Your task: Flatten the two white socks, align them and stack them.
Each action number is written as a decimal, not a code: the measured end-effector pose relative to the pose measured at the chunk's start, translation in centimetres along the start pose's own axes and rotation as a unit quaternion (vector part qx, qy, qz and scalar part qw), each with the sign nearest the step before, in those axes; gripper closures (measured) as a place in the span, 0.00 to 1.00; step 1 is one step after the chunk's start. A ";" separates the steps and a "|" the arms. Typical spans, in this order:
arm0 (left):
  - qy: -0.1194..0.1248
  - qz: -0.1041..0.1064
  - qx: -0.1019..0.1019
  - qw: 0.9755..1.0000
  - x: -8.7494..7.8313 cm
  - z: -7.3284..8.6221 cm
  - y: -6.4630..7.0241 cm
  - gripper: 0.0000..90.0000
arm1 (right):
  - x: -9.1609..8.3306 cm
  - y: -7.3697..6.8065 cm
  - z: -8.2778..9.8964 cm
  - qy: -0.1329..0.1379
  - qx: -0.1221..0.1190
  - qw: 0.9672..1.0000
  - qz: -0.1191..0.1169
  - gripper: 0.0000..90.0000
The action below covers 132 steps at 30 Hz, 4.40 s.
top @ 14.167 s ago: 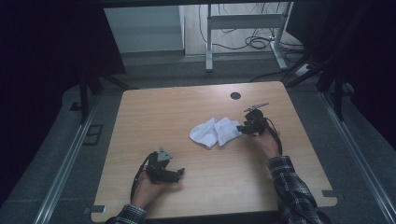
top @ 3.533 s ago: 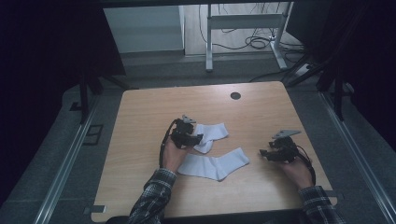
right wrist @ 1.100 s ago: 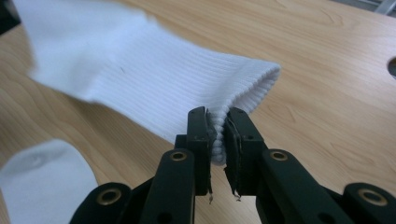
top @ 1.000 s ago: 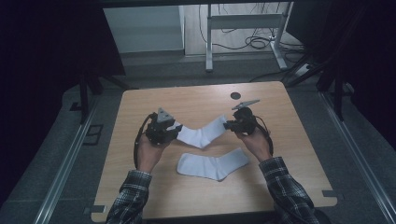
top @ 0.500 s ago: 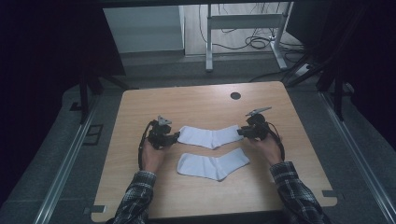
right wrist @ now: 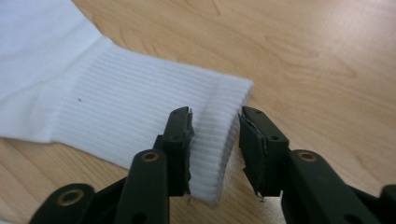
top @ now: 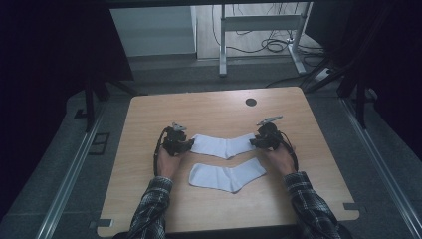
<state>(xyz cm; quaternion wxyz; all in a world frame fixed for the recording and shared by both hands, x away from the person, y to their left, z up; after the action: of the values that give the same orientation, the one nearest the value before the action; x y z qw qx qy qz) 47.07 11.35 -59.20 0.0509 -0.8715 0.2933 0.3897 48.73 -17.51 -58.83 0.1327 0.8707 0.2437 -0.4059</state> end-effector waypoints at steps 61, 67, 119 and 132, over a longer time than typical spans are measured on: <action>0.003 -0.014 0.083 0.996 -7.4 7.8 8.6 0.68 | -7.5 -5.0 5.9 -0.016 -0.112 0.993 -0.038 0.70; 0.015 0.002 0.064 0.998 -7.3 7.4 8.4 0.59 | -8.2 -4.3 5.0 0.011 -0.070 0.997 -0.034 0.64; 0.032 0.031 0.054 0.998 -6.9 -0.8 5.0 0.90 | -7.4 -2.4 -1.7 0.027 -0.043 0.999 -0.021 0.84; 0.009 -0.001 0.036 0.999 -3.4 -0.2 2.1 0.90 | -3.1 -2.1 -2.5 0.013 -0.033 0.999 -0.021 0.84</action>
<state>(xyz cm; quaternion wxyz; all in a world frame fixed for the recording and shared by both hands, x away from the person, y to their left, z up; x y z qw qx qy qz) 44.27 11.17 -56.33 0.0798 -0.8729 0.3071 0.3707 47.57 -15.62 -54.94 0.1497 0.8659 0.2773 -0.3886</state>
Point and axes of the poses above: each handheld gripper's, and its own axes: x roughly forward along the jaws, z roughly out of its underside, y roughly to its right, the point moved 8 cm from there along x, roughly forward along the jaws, and after that the axes turned 7 degrees about z, right-handed, at the moved point
